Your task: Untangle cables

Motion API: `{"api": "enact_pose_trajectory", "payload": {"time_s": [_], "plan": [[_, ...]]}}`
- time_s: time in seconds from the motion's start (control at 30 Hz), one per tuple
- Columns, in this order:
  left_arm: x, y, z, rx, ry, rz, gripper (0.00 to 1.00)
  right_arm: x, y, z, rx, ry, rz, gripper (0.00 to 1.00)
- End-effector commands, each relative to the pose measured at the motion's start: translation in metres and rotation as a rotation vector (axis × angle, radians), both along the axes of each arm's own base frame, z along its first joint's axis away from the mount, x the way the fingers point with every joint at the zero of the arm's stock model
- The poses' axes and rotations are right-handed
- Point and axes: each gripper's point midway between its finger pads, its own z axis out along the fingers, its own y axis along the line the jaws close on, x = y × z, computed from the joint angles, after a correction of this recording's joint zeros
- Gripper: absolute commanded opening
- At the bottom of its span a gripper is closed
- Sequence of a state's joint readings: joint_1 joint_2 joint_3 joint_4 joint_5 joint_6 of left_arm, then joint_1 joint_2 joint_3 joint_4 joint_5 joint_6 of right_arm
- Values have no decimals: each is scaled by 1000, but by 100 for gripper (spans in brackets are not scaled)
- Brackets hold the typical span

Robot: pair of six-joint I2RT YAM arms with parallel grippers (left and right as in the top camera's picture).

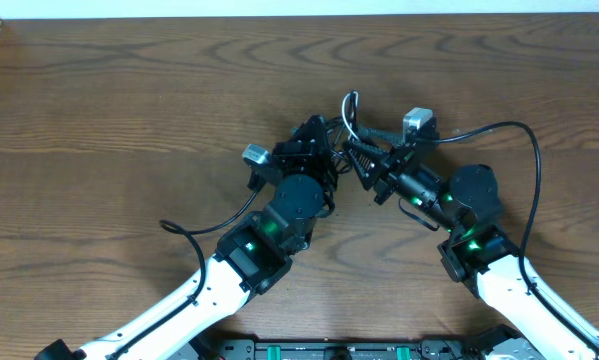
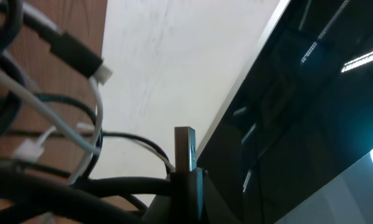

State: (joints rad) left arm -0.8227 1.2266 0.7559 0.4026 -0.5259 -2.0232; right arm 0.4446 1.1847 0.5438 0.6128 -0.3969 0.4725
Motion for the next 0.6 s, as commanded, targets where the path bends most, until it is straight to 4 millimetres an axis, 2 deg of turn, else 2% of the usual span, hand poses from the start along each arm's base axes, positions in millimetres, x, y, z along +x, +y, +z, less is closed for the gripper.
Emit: {"api": "enact_pose_trajectory", "payload": {"time_s": [0.0, 0.13, 0.17, 0.23, 0.27, 0.47, 0.57], "plan": [[-3, -8, 9, -65, -5, -47, 8, 10, -7, 3, -38, -42, -74, 36], [-4, -11, 8, -63, 1, -69, 8, 11, -8, 3, -46, -50, -86, 33], [-5, -11, 7, -60, 4, -69, 8, 13, -10, 3, -57, -59, -100, 29], [-5, -14, 7, -63, 6, -85, 8, 18, -16, -1, -96, -73, -137, 14], [-6, -15, 7, -63, 6, -95, 8, 22, -21, -3, -115, -74, -174, 3], [-7, -18, 5, -60, 13, -112, 8, 42, -55, -15, -160, -32, -378, 1], [-8, -17, -2, -39, 35, -111, 8, 52, -83, -22, -194, -2, -527, 1]]}}
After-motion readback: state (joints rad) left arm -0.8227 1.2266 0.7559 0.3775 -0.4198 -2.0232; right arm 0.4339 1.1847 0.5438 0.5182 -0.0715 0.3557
